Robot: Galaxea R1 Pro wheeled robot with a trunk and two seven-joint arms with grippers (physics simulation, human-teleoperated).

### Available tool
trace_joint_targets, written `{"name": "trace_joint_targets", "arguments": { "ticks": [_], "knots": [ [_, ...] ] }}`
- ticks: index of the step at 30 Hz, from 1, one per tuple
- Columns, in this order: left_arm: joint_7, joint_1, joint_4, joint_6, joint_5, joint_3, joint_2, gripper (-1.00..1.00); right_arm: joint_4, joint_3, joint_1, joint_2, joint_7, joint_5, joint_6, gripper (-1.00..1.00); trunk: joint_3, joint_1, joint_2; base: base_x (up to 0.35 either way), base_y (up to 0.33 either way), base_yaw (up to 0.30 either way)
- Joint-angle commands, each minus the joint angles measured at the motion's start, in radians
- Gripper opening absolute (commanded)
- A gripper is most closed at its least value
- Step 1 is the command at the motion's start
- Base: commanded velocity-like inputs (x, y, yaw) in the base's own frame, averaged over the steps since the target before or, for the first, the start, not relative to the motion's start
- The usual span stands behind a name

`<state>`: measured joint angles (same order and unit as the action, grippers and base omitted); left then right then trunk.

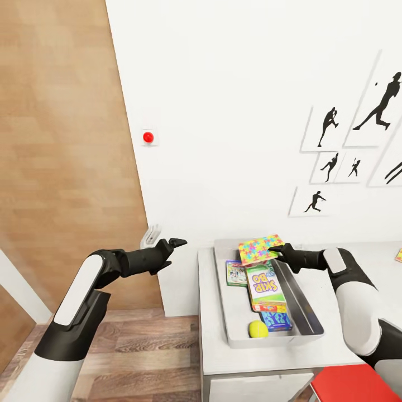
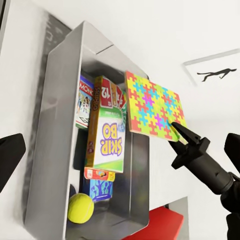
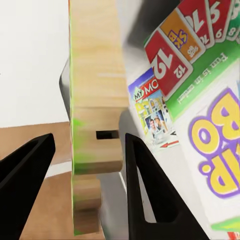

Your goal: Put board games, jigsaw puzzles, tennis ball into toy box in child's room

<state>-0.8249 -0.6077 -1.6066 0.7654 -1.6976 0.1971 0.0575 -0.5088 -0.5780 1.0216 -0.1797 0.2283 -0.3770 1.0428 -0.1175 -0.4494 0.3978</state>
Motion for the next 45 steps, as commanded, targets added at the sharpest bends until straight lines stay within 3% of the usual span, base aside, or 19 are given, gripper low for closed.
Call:
{"name": "trace_joint_targets", "arguments": {
  "ticks": [1,18,26,45],
  "knots": [
    [-0.010,-0.001,-0.001,-0.001,-0.010,0.001,0.001,1.00,0.014,-0.007,0.009,0.000,0.006,0.010,0.004,-1.00,-0.002,-0.001,0.002,0.000,0.000,0.000],
    [-0.007,-0.001,0.000,0.000,-0.010,0.001,-0.001,1.00,0.041,-0.009,0.023,0.023,0.002,0.010,0.004,-1.00,-0.003,-0.001,0.002,0.000,0.000,0.000],
    [-0.006,-0.001,0.001,0.000,-0.010,0.001,-0.001,1.00,0.056,-0.004,0.025,0.061,0.000,0.010,0.004,-1.00,-0.013,-0.001,0.002,0.000,0.000,0.000],
    [-0.005,-0.001,0.001,0.000,-0.010,0.001,-0.001,1.00,0.082,-0.008,0.046,0.061,-0.001,0.009,0.004,-1.00,-0.044,-0.001,0.002,0.000,0.000,0.000]
  ]
}}
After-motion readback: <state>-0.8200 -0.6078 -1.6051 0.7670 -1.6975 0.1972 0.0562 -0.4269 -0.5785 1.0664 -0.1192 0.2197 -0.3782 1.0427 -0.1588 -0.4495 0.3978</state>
